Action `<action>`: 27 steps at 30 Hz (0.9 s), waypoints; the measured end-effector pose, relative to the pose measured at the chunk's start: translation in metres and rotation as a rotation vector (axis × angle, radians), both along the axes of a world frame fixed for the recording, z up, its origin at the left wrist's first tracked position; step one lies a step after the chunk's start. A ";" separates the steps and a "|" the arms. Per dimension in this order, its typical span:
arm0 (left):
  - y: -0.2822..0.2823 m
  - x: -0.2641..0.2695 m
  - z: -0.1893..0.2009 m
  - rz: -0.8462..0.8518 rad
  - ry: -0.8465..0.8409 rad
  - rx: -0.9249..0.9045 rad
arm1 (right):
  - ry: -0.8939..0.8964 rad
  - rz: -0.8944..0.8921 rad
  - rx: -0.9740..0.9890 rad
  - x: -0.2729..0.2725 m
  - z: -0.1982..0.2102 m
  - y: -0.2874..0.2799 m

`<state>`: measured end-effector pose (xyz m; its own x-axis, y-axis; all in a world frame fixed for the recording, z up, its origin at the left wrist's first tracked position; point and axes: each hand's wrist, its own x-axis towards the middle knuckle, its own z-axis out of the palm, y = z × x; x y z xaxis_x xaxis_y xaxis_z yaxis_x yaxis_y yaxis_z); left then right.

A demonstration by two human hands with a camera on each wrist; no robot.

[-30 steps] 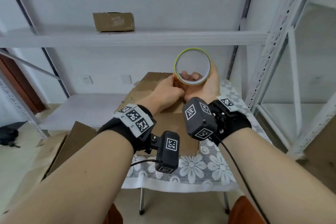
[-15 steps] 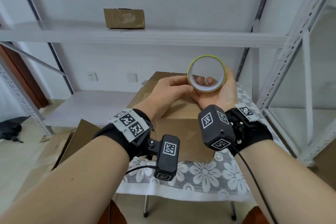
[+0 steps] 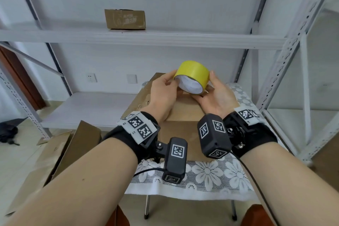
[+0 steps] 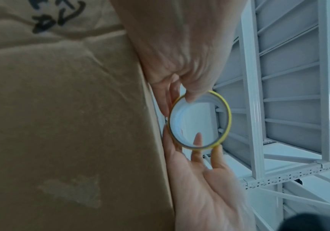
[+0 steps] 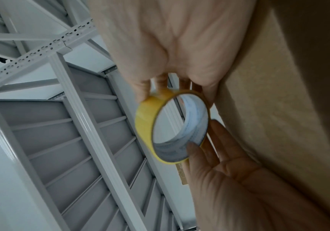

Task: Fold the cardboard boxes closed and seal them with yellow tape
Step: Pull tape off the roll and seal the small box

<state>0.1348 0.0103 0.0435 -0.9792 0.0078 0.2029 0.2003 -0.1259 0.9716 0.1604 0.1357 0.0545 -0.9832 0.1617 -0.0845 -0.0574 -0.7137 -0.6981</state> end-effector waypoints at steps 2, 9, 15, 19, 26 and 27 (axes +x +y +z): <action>0.000 -0.001 -0.001 0.037 0.049 -0.043 | 0.020 -0.003 0.042 0.000 -0.001 0.000; 0.002 -0.004 -0.006 0.171 0.146 -0.188 | 0.126 0.075 0.307 0.010 0.000 -0.004; -0.001 0.001 -0.003 0.135 0.101 -0.102 | 0.119 0.091 0.635 0.013 -0.002 -0.011; -0.003 0.003 0.005 0.121 -0.021 0.090 | 0.155 -0.115 0.791 0.009 -0.007 -0.013; -0.003 0.012 0.001 -0.055 0.141 -0.204 | 0.217 -0.185 1.184 0.005 -0.012 -0.012; -0.006 0.010 0.002 -0.031 0.153 -0.193 | 0.240 -0.152 1.118 0.007 -0.011 -0.012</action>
